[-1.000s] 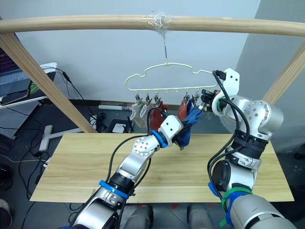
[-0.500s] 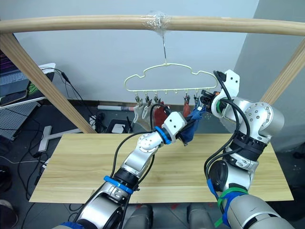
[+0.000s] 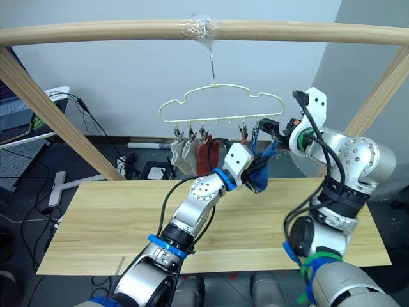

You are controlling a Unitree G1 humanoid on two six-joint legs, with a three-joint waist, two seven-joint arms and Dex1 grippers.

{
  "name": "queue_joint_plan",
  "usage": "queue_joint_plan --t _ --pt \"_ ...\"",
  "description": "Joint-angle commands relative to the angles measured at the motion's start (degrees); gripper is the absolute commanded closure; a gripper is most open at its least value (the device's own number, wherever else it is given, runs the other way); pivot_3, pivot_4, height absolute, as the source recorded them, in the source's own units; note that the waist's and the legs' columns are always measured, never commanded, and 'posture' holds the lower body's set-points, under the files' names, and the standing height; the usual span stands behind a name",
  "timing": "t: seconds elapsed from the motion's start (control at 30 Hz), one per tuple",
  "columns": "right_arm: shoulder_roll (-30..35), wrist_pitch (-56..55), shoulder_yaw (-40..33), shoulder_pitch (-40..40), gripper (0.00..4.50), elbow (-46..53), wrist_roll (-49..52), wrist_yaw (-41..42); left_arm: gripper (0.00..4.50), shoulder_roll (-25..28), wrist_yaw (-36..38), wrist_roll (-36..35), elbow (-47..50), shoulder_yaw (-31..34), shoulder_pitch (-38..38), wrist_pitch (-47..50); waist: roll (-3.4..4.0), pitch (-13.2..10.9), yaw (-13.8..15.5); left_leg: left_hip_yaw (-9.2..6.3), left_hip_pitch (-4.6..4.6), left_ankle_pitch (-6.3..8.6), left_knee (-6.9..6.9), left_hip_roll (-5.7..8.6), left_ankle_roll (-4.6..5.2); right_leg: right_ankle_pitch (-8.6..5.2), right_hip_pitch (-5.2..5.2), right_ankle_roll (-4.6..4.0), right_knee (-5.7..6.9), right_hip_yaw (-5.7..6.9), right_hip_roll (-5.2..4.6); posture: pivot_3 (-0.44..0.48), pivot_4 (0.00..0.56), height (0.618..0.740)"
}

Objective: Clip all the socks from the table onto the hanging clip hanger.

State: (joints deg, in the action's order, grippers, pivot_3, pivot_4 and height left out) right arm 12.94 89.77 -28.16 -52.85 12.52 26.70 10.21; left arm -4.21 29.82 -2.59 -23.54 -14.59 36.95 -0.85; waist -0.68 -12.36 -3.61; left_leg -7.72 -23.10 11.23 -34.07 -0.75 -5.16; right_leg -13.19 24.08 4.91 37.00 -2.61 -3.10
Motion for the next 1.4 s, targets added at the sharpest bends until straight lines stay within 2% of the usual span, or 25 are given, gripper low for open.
queue_joint_plan --t 0.03,0.17,0.27,0.37,0.47,0.5,0.53,0.67,0.8,0.97,1.03,1.13,1.23,1.4 --pt "5.2 -4.7 4.3 3.2 0.0 5.0 2.7 5.4 3.97 -1.7 1.0 -3.4 2.1 1.6 1.2 3.8 0.0 0.0 0.0 -0.01 0.0 0.0 0.0 0.0 0.0 0.0 0.0 0.01 0.0 0.01 0.0 -0.048 0.185 0.74" --pt "12.2 -8.9 7.5 9.7 0.0 8.0 4.5 11.1 2.87 -1.3 1.7 -4.8 2.7 2.5 0.2 7.4 0.0 0.0 0.0 -0.01 0.02 0.0 -0.01 0.0 0.0 -0.02 -0.01 0.04 0.0 0.01 0.0 -0.053 0.184 0.74" --pt "16.6 -15.6 9.3 16.2 0.0 9.0 4.4 15.5 2.0 1.3 3.0 -5.0 5.1 2.5 -2.5 9.1 0.0 0.0 -0.2 0.02 0.02 0.0 -0.01 0.0 0.0 -0.02 0.0 0.04 -0.02 -0.01 0.01 -0.052 0.182 0.74" --pt "20.0 -21.1 10.0 23.4 0.0 9.1 4.2 19.2 1.01 6.3 4.8 -4.8 9.9 2.9 -6.5 11.3 0.0 0.0 -0.5 0.03 0.06 0.0 0.0 0.0 0.0 -0.03 0.0 0.05 0.0 -0.02 0.01 -0.052 0.182 0.74" --pt "22.6 -25.6 11.2 27.7 0.0 9.3 3.8 21.5 0.17 10.9 6.6 -6.1 15.1 4.3 -10.0 13.5 -0.01 0.0 -0.9 0.04 0.06 -0.01 -0.02 -0.01 -0.01 -0.02 -0.01 0.06 0.02 -0.05 0.01 -0.035 0.183 0.74" --pt "23.3 -26.6 11.4 28.7 0.0 9.5 4.0 22.4 0.03 13.3 7.8 -7.2 17.6 5.5 -11.6 14.6 -0.01 0.0 -1.0 0.04 0.07 -0.01 -0.02 -0.01 -0.01 -0.02 -0.01 0.06 0.02 -0.05 0.01 -0.035 0.183 0.74" --pt "23.7 -27.4 11.6 29.5 0.0 9.8 4.3 22.9 0.03 15.0 8.6 -8.0 19.5 6.4 -12.8 15.4 -0.01 0.0 -1.0 0.04 0.07 -0.01 -0.04 -0.01 -0.01 0.0 -0.01 0.09 0.03 -0.05 0.01 -0.01 0.185 0.74" --pt "26.6 -31.8 11.7 34.3 0.0 10.9 5.1 27.4 0.03 30.5 14.6 -12.9 29.5 16.9 -21.3 20.0 -0.04 0.0 -1.2 0.03 0.13 -0.01 -0.05 -0.1 -0.01 0.0 -0.02 0.08 0.08 -0.03 0.07 0.024 0.183 0.74" --pt "32.5 -40.2 12.3 40.9 0.0 11.5 3.2 34.3 0.03 43.6 17.7 -15.0 31.5 27.2 -27.2 21.8 -0.06 0.0 -0.3 0.04 0.1 0.0 0.0 -0.1 -0.01 -0.16 -0.02 -0.19 -0.01 -0.01 0.05 0.048 0.179 0.74" --pt "35.4 -45.8 11.9 45.7 0.0 11.8 2.9 38.0 0.03 50.6 20.7 -15.7 28.4 33.4 -31.6 20.7 -0.15 0.0 1.7 0.08 0.08 0.0 -0.05 -0.06 -0.01 -0.21 -0.04 -0.28 -0.09 -0.01 -0.03 0.104 0.162 0.74" --pt "37.2 -48.3 11.2 47.9 0.0 12.3 2.5 40.1 0.03 54.7 24.0 -16.4 26.4 37.1 -34.2 20.1 -0.23 -0.1 2.0 0.06 0.09 0.01 -0.02 -0.08 -0.02 -0.25 -0.02 -0.34 -0.07 0.03 -0.02 0.104 0.162 0.74" --pt "38.6 -49.4 9.7 49.1 0.0 12.0 3.2 41.1 0.03 58.1 27.3 -17.3 25.0 39.4 -36.0 19.4 -0.28 -0.1 2.2 0.06 0.04 0.01 0.04 -0.1 -0.02 -0.28 0.03 -0.39 -0.08 0.07 -0.02 0.12 0.155 0.74" --pt "37.9 -48.8 8.9 48.7 0.0 11.5 3.8 39.3 0.03 59.5 28.5 -17.4 21.8 39.9 -34.7 18.7 -0.32 0.0 2.7 0.08 0.07 0.01 0.01 -0.09 -0.02 -0.27 -0.01 -0.37 -0.09 0.06 -0.05 0.127 0.151 0.74" --pt "37.4 -49.5 10.1 47.6 0.0 10.8 3.2 38.4 0.03 58.6 27.9 -17.9 21.2 37.6 -31.0 19.7 -0.38 0.0 3.4 0.09 0.08 0.01 0.01 -0.14 -0.02 -0.26 -0.01 -0.38 -0.07 0.12 -0.04 0.123 0.143 0.74"
